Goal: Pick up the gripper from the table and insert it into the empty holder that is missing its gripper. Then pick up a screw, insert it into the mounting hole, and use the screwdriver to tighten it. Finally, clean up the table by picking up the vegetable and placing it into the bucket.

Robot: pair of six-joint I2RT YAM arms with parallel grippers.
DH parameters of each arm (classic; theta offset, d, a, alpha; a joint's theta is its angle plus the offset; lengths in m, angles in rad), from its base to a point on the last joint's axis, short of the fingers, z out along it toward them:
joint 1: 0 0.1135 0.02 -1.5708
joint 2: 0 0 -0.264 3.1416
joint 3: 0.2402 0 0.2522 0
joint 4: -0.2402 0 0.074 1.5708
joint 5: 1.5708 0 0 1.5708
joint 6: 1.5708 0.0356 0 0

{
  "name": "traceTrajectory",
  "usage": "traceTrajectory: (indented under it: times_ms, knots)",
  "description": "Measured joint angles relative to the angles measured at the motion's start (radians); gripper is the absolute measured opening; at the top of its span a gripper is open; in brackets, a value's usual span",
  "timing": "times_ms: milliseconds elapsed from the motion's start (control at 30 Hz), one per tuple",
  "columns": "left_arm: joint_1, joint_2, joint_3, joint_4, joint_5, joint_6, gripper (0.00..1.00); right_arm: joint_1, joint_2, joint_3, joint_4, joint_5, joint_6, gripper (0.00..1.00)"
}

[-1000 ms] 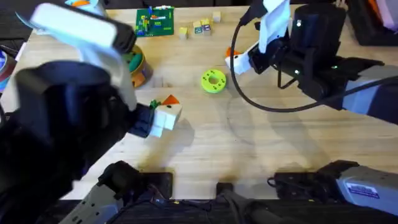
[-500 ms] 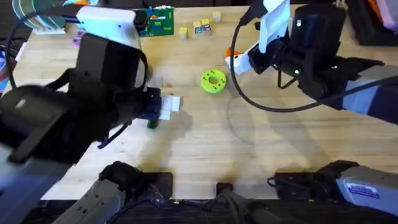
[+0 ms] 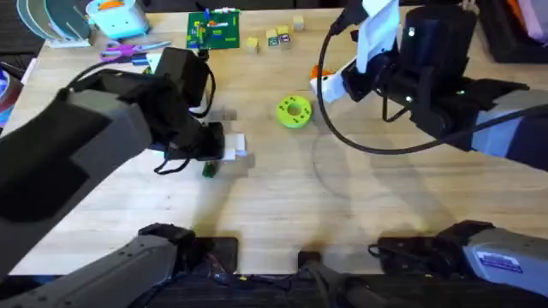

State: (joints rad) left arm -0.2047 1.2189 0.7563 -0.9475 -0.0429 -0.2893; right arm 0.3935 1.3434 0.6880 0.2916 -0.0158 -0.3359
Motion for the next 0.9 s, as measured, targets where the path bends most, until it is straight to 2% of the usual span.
traceTrajectory:
  times_ms: [133,267,467,500,600,733,800,900]
  knots:
    - [0.0,0.086,0.0,-0.016,0.001,0.0,0.992,0.0,0.0,0.0,0.0,0.0,0.0,0.994]
    - [0.0,0.184,0.011,0.027,0.014,0.001,0.992,0.0,0.0,0.0,0.0,0.0,0.0,0.993]
    - [0.0,0.198,0.023,0.019,0.017,0.001,0.986,0.0,0.0,0.0,0.0,0.0,0.0,0.993]
    - [0.0,0.2,0.023,0.02,0.021,0.001,0.941,0.0,0.0,0.0,0.0,0.0,0.0,0.993]
    - [-0.003,0.202,0.023,0.025,0.038,0.001,0.672,0.0,0.0,0.0,0.0,0.0,0.0,0.994]
    - [0.0,0.203,0.024,0.028,0.027,-0.002,0.218,0.0,0.0,0.0,0.0,0.0,0.0,0.994]
    - [0.0,0.203,0.027,0.027,0.019,-0.003,0.038,0.0,0.0,0.0,0.0,0.0,0.0,0.994]
    - [0.0,0.207,0.028,0.025,0.016,-0.003,0.019,0.0,0.0,0.0,0.0,0.0,0.0,0.992]
